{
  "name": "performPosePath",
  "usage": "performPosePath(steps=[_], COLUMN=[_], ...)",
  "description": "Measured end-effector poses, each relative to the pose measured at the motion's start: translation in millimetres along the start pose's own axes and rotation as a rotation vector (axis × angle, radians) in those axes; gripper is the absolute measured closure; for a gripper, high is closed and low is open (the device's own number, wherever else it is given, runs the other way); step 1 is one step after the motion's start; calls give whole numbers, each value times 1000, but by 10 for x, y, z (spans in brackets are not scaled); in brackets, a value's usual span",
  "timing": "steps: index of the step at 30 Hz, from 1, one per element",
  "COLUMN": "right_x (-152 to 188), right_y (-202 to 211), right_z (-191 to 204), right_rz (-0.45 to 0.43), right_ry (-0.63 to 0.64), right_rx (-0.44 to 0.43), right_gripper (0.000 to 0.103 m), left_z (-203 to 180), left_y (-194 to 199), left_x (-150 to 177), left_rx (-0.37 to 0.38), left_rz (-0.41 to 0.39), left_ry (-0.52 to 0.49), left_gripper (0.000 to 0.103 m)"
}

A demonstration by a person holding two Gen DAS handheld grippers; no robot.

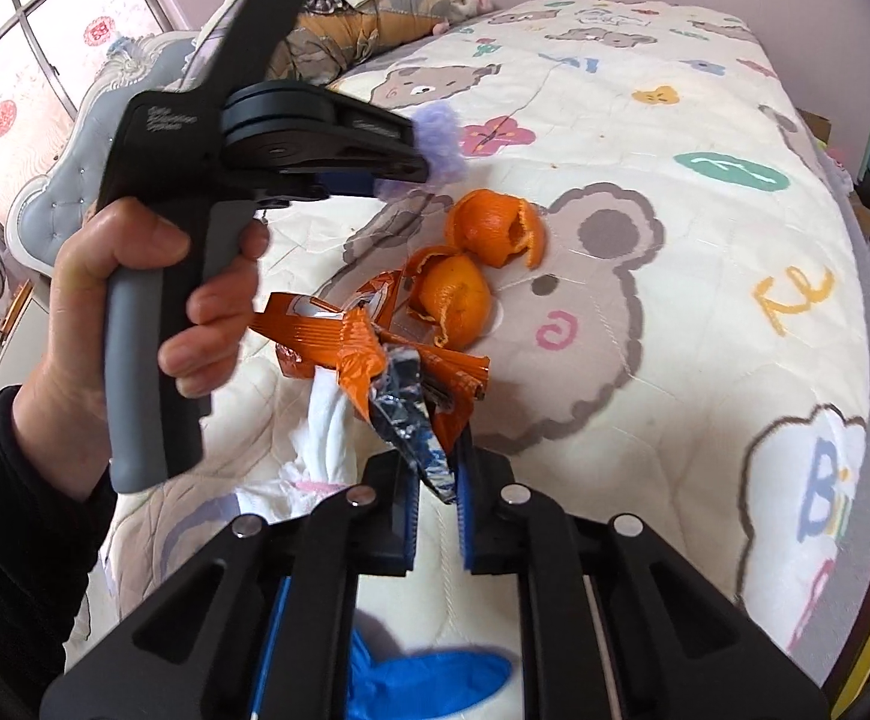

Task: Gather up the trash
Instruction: 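Carry orange wrappers and lavender mesh over the yellow-rimmed bin with both tools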

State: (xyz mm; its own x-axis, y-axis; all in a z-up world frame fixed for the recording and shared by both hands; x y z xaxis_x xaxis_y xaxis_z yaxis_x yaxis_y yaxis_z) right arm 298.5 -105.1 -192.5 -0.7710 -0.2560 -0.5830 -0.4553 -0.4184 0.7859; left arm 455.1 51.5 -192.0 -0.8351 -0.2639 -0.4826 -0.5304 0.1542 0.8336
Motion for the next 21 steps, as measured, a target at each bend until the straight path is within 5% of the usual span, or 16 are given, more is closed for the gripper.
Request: performPosePath(steps=[21], right_x=[261], right_y=[706], right_z=[-566], right_rz=[-61], right_ry=[-83], right_rx=[91], right_gripper=[93], left_z=[-120], left_y=[699], left_x=[211], left_rx=[54], left_rz=[-31], left_ry=[-29], left_gripper=[74])
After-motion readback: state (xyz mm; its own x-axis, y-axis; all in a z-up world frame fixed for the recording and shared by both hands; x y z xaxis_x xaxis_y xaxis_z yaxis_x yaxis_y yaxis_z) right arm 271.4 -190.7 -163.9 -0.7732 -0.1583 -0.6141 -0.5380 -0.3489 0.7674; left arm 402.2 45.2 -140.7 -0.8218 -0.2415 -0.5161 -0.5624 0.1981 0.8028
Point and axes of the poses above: each gripper's, at about its wrist camera, not at the fingertips, and y roughly against the way its jaws point, z to its left, x to its underside, the point moved 10 cm from there along -y, roughly the way its jaws point, and after that the axes turned 9 degrees about y, right-handed, at the moved point
